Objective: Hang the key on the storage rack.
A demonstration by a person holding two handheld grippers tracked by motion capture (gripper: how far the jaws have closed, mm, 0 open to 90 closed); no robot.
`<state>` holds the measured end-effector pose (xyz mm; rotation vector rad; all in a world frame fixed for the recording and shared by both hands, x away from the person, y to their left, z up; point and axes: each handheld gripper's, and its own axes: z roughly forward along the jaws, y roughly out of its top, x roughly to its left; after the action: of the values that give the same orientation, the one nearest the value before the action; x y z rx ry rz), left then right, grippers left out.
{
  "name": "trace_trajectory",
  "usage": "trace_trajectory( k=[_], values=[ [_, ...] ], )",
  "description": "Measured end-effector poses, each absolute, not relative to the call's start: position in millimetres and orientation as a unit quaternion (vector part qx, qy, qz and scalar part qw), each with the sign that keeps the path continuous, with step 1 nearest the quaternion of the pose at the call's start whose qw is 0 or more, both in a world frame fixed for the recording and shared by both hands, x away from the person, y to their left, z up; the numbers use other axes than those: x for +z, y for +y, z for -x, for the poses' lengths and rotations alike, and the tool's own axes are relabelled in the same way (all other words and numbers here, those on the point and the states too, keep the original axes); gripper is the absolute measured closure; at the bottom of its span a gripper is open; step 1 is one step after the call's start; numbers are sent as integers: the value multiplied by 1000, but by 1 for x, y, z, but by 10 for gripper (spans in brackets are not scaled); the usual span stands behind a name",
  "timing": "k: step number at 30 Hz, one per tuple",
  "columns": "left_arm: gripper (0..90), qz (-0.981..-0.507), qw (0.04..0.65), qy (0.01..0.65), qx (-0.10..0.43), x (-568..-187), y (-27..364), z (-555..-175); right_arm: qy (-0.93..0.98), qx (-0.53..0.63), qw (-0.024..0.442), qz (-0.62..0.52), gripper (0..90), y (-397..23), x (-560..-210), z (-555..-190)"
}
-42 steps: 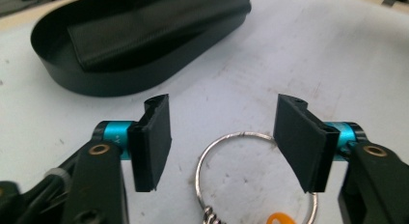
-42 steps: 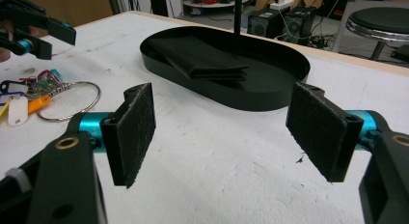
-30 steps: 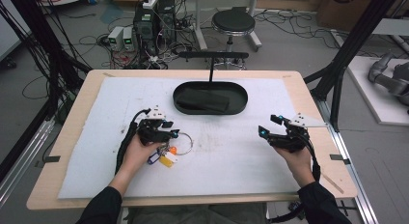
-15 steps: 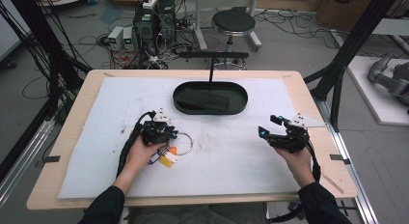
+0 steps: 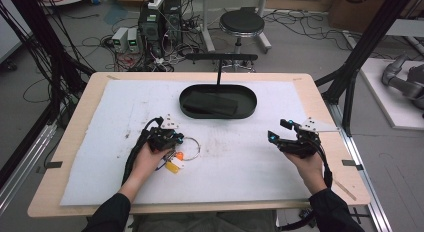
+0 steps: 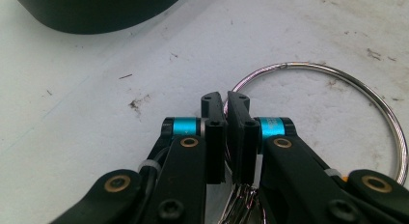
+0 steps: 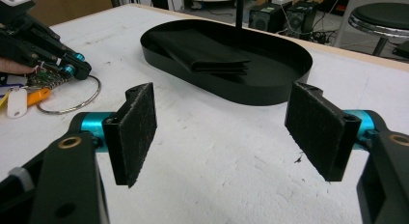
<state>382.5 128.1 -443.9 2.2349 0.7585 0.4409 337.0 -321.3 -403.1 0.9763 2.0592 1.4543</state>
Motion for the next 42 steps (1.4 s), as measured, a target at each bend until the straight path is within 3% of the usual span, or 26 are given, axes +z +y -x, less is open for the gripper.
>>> trace_trajectory(
  k=[21, 42],
  values=[
    [862, -821, 447, 294, 198, -410, 142, -366, 743, 528, 210, -353, 274, -323, -404, -339],
    [862, -817, 477, 258, 195, -397, 140, -339, 745, 529, 207, -350, 276, -322, -403, -338]
  ],
)
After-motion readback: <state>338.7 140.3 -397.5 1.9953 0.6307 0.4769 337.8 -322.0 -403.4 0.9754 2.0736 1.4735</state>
